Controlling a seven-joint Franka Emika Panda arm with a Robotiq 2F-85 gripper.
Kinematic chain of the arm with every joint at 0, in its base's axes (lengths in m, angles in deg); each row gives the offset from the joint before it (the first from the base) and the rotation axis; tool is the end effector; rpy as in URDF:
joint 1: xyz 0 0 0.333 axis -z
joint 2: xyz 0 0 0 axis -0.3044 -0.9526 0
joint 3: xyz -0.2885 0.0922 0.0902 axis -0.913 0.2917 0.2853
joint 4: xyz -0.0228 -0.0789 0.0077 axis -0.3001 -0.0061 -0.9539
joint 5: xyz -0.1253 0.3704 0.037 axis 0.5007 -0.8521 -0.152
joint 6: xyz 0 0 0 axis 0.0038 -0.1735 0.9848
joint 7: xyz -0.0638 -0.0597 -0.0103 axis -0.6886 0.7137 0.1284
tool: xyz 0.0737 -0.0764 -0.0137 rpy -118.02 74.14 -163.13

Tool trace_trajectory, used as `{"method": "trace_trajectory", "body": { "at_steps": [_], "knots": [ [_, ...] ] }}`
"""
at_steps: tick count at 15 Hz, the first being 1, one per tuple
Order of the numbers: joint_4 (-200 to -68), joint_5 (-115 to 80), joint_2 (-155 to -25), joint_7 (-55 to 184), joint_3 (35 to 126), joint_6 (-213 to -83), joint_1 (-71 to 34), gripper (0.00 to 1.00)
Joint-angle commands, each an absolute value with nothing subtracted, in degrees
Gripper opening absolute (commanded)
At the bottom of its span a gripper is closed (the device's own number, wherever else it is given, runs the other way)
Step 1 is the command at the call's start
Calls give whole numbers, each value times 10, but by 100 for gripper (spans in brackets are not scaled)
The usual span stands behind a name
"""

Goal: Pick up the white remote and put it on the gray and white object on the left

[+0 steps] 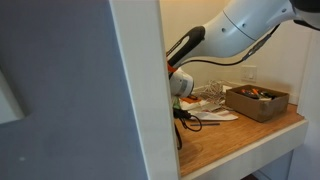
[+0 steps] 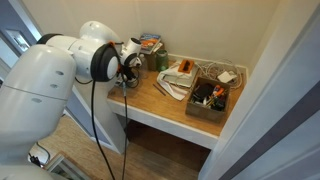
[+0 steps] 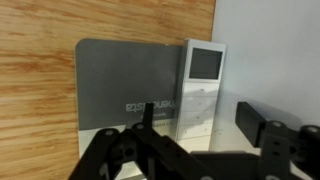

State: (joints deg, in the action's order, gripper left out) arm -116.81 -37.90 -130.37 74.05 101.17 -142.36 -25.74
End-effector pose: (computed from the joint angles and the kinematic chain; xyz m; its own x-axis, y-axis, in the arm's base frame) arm 0.6863 0.2711 0.1503 0.9769 0.2030 -0.0674 0.1499 -0.8744 -0.4615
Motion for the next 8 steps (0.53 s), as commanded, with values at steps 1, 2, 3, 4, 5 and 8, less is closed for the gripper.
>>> {"method": "trace_trajectory", "body": {
  "at_steps": [1, 2, 3, 4, 5, 8],
  "knots": [
    [-1165, -376, -1294, 735, 1007, -1412, -261, 100],
    [-1176, -375, -1283, 740, 1006, -1414, -258, 100],
    [-1184, -376, -1273, 747, 1008, -1417, -255, 100],
    [-1197, -372, -1257, 752, 1007, -1418, -254, 100],
    [-1208, -369, -1243, 755, 1005, -1417, -253, 100],
    [-1246, -354, -1195, 748, 989, -1397, -254, 100]
  ]
}}
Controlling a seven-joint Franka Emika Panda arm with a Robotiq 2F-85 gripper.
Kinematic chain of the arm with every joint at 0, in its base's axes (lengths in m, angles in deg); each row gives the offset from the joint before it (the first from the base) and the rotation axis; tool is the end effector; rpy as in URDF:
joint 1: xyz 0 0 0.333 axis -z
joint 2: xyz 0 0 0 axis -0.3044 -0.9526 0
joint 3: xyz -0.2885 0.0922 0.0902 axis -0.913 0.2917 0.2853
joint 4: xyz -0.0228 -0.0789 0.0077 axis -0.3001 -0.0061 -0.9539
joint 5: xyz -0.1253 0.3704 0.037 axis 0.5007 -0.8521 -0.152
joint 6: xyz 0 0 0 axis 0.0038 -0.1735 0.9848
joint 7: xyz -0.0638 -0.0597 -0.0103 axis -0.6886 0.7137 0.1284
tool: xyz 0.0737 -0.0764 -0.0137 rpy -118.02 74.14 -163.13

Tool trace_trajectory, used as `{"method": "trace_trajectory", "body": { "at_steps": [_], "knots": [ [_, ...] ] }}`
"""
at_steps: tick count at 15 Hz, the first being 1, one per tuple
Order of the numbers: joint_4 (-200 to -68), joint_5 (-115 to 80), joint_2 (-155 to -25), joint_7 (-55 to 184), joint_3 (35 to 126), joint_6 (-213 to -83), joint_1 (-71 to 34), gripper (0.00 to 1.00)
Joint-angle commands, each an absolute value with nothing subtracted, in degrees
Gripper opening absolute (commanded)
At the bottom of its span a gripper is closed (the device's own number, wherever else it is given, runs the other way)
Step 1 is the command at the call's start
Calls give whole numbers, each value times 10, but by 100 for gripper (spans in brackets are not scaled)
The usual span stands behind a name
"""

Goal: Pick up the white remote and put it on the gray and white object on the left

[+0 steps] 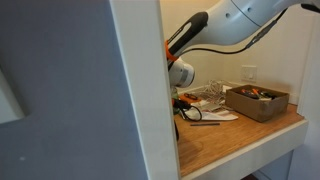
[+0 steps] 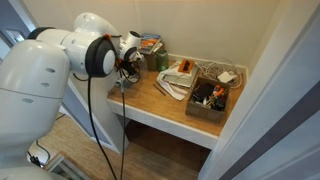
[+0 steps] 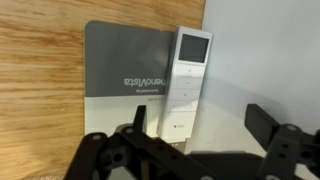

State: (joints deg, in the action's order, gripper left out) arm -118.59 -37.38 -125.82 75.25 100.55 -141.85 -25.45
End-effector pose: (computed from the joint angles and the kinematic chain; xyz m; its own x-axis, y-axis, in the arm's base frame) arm 0.6917 0.2639 0.1921 0.9740 0.2261 -0.0155 0.1961 -0.8753 -0.4421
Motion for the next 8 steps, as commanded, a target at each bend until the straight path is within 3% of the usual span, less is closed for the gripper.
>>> {"method": "trace_trajectory", "body": {
  "at_steps": [1, 8],
  "knots": [
    [-1264, -345, -1175, 739, 978, -1384, -256, 100],
    [-1394, -265, -1034, 699, 924, -1266, -270, 100]
  ]
}}
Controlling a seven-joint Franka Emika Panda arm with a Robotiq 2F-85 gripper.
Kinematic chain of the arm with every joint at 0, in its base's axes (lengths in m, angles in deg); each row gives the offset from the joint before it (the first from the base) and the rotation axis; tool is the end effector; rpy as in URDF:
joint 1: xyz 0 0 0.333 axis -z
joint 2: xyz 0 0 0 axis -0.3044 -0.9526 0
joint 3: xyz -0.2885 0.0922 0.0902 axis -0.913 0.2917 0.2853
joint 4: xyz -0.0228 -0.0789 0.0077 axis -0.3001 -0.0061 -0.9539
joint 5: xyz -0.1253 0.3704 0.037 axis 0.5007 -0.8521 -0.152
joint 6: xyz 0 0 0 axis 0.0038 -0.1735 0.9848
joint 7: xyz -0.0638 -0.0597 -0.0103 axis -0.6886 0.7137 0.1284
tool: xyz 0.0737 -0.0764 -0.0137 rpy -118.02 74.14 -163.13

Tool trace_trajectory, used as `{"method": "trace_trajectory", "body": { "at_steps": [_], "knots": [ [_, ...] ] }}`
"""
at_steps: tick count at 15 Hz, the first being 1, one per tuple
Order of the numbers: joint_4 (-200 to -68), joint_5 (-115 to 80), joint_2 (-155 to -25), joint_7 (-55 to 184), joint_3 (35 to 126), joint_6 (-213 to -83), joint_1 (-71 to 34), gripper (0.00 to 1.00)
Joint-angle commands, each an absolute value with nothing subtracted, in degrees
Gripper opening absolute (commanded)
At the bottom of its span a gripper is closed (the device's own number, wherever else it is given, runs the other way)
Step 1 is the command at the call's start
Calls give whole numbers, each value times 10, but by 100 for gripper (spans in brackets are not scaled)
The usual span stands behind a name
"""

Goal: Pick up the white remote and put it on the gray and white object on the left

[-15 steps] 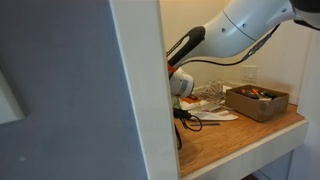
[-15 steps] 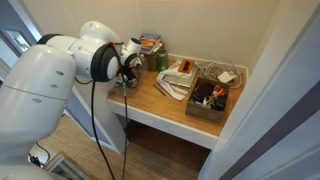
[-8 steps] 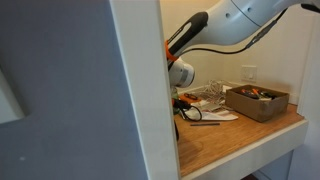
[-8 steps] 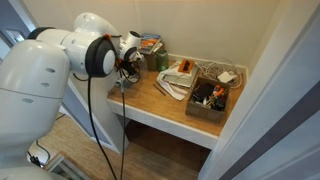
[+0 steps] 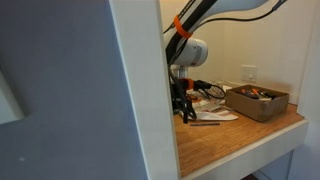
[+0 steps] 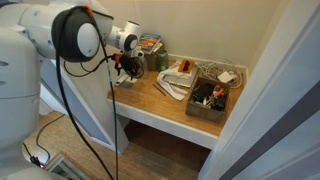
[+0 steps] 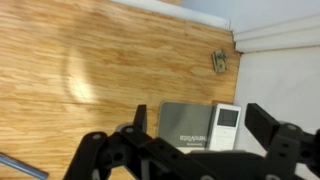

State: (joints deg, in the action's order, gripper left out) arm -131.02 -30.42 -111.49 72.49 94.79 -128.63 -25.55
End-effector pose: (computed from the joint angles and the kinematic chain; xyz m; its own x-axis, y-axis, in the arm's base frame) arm 0.6466 0.2069 0.2464 0.9397 0.2734 -0.2053 0.2158 -0.9400 -0.2643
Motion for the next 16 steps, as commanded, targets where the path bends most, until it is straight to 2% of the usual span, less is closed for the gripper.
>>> {"method": "trace_trajectory", "body": {
  "at_steps": [1, 9, 11, 12, 16],
  "knots": [
    [-1412, -244, -1014, 691, 917, -1257, -274, 100],
    [-1535, -36, -867, 577, 878, -1252, -296, 100],
    [-1568, -2, -837, 599, 884, -1310, -283, 100],
    [-1514, -32, -881, 594, 890, -1259, -281, 100],
    [-1549, -15, -850, 596, 890, -1293, -279, 100]
  ]
}}
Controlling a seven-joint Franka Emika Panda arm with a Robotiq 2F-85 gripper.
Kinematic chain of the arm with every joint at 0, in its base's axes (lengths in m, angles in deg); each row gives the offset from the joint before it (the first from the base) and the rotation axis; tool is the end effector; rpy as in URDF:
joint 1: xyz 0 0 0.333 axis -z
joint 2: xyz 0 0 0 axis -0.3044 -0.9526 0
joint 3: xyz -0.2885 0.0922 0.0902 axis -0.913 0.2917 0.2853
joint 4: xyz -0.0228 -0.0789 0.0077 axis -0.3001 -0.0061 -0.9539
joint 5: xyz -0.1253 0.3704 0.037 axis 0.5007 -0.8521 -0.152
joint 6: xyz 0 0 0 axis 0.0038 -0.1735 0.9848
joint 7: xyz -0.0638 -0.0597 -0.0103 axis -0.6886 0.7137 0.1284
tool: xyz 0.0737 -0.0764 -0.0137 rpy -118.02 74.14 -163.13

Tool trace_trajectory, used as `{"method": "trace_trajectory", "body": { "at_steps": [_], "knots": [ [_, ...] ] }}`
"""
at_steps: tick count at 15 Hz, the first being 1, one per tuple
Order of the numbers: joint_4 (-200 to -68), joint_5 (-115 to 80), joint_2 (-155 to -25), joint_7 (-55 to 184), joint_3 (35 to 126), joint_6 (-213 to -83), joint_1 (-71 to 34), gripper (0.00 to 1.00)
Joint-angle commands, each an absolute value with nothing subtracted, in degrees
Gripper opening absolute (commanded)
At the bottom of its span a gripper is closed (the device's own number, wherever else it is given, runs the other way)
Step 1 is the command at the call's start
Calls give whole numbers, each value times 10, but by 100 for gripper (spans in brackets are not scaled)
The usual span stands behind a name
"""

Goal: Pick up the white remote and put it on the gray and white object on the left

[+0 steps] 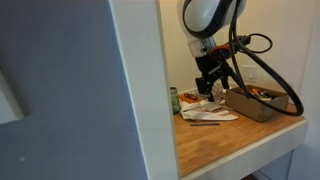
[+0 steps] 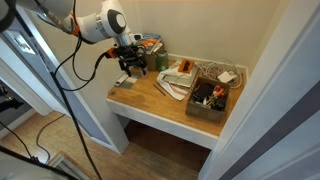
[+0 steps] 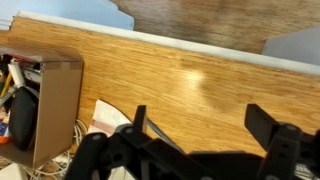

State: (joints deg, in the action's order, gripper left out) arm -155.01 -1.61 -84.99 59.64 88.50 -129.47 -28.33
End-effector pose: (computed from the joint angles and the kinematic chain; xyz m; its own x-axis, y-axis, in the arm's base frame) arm 0.5635 0.1276 0.3557 0.9638 0.2321 -0.1310 0.2599 -0.9269 0.2706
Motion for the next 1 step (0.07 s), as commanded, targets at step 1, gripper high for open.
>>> {"method": "trace_trajectory", "body": {
  "at_steps": [1],
  "knots": [
    [-1551, -15, -850, 596, 890, -1296, -279, 100]
  ]
}}
